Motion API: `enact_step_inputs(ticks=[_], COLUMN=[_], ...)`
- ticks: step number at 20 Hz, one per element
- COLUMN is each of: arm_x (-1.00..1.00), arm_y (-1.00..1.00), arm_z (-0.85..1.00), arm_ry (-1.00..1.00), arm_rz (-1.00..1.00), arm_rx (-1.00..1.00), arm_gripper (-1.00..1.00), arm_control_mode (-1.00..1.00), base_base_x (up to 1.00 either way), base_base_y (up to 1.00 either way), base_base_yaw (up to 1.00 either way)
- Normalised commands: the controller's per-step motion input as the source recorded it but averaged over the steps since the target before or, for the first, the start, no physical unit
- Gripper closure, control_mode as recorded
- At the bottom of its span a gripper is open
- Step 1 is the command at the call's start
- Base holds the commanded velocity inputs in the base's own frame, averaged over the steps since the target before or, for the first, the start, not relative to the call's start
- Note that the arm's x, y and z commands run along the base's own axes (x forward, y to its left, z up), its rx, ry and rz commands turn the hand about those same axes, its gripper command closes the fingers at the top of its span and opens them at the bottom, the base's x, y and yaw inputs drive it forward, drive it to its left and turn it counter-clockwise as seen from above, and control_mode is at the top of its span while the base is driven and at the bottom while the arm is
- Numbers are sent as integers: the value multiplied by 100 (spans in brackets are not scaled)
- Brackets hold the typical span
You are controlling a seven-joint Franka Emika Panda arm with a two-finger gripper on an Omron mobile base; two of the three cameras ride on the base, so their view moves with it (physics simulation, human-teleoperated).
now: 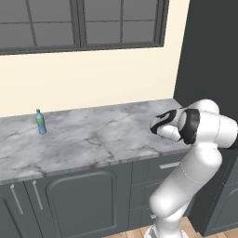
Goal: Pick the bar and honey bottle from the counter and place them in the cabinets closest to them.
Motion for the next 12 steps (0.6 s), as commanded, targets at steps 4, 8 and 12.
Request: enact_step_inputs(ticks=[4, 8, 12], arm_x=[-2, 0, 0], arm_y=[0, 0, 0], arm_z=[13, 37, 49], arm_ry=[0, 3, 6], arm_rz=[0, -2, 0], arm_rx=[1, 1, 1], arm_gripper=[100, 100, 100], arm_control_mode=[-100, -100, -100], base_base_x=[0, 0, 0], base_base_y=[0, 0, 0], base_base_yaw=[0, 0, 0])
